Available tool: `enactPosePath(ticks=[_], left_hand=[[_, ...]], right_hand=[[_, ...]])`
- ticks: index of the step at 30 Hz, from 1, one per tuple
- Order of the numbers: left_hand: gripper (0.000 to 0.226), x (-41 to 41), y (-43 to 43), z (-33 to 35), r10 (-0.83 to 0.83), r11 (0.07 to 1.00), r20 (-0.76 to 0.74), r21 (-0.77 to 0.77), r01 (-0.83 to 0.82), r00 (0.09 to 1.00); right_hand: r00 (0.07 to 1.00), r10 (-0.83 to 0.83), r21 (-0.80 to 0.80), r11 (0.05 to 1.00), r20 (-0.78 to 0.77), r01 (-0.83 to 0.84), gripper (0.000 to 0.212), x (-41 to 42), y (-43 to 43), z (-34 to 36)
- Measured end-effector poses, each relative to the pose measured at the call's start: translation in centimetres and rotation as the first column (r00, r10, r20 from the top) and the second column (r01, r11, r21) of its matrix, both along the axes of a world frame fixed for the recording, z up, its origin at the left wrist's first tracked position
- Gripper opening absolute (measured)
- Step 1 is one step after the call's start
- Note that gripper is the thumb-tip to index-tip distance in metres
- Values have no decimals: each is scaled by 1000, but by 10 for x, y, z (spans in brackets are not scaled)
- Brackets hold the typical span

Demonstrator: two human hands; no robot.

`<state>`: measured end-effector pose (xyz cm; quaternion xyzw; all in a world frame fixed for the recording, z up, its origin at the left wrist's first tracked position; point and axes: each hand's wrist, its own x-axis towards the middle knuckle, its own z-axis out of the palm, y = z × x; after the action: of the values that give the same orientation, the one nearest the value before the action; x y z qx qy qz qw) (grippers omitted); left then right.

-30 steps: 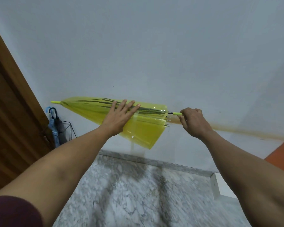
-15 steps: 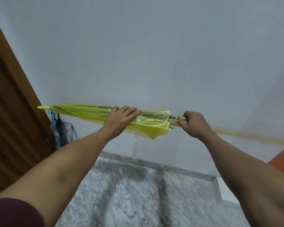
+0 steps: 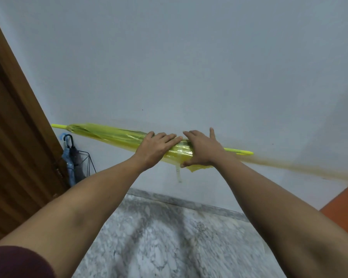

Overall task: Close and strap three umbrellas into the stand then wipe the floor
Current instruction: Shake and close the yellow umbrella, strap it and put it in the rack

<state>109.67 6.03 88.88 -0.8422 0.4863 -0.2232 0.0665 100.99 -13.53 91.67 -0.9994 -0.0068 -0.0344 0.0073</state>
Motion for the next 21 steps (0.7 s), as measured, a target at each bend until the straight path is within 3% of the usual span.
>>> enactPosePath(ticks=[2,4,10,17,21], left_hand=[[67,-2,-3,3,-10,998,-21,-58,9,1000],[62,-2,-5,4,-17,993,-47,-119,12,999],[74,3,-7,15,-85,990,-120,-122,70,989],[75,2,-9,18,-78,997,-89,-8,78,993],[116,-9,-9,4,24,998,45,63,-27,999]], right_hand=[[999,-43,-70,997,30,45,115,3,6,-7],[992,-82,-123,988,96,94,99,6,9,-12],[957,-141,-185,964,255,191,19,2,6,-17],[955,-199,-109,968,220,226,22,-1,4,-4],[965,-202,-63,975,167,215,18,2,-3,9]])
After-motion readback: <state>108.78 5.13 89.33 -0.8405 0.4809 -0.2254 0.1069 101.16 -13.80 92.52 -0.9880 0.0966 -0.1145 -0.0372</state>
